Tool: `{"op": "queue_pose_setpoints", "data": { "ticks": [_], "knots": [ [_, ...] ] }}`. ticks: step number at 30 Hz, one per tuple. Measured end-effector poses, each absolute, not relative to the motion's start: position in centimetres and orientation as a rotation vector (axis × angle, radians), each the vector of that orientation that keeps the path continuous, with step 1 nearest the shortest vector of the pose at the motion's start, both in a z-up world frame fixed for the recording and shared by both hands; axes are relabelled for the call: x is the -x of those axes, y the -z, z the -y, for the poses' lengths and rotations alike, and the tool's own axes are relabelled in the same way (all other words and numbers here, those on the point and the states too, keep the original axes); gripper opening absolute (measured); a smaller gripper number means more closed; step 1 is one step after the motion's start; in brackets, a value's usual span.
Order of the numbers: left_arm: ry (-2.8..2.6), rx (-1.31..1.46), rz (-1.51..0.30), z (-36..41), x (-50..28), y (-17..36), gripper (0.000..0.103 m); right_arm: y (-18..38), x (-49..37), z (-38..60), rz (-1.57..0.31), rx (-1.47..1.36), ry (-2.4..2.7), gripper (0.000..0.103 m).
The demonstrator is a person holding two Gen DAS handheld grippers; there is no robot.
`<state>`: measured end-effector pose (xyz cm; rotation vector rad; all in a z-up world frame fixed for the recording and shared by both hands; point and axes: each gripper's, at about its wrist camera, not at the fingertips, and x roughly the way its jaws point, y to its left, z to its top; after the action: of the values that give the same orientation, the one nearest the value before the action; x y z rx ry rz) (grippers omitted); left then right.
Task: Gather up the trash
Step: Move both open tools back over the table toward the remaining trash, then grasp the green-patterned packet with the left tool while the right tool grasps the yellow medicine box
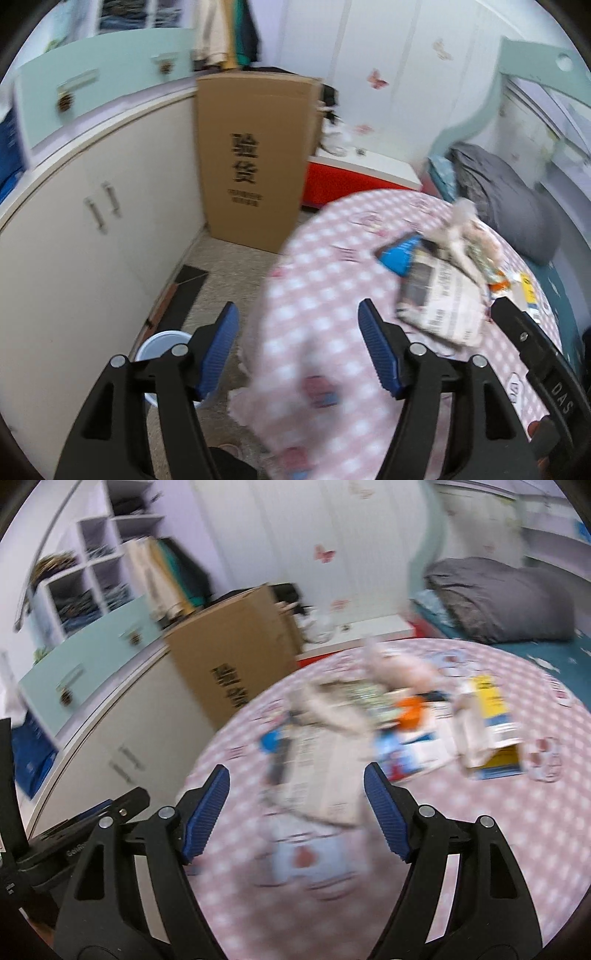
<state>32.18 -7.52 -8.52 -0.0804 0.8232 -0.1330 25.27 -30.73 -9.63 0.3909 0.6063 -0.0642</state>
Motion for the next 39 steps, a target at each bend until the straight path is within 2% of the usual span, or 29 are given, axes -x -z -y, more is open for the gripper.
{"op": "queue_pose_setpoints", "data": {
  "ticks": [10, 21, 22, 23, 27, 36, 39],
  "knots": [
    [0.254, -0.020, -0.831, 17.2, -33.9, 9.0, 0.068, 11.8, -23.9, 39.7, -0.616, -0.447, 0.260, 0.075],
    [0.337, -0.079, -0.829, 24.2, -36.2, 9.0, 0.068, 15.0, -27.0, 44.7, -0.708, -0.543, 0.247, 0.075],
    [0.343, -0.082, -0.829, 24.7, -36.5, 8.9, 0.068, 15.1, -27.3, 45.0, -0.716, -0.542, 0.242, 0.072],
    [0.354, -0.085, -0.831, 25.1, -36.7, 8.9, 0.068, 15.2, -27.5, 45.0, -0.722, -0.540, 0.240, 0.055],
    [0.381, -0.089, -0.835, 27.0, -37.8, 9.0, 0.068, 15.2, -27.8, 45.3, -0.712, -0.530, 0.229, 0.049],
    [0.363, -0.115, -0.863, 29.8, -40.1, 10.6, 0.068, 15.0, -27.5, 45.7, -0.677, -0.554, 0.198, 0.046],
    [0.376, -0.128, -0.866, 30.3, -40.4, 10.8, 0.058, 14.9, -27.5, 45.5, -0.676, -0.548, 0.185, 0.045]
  ]
}}
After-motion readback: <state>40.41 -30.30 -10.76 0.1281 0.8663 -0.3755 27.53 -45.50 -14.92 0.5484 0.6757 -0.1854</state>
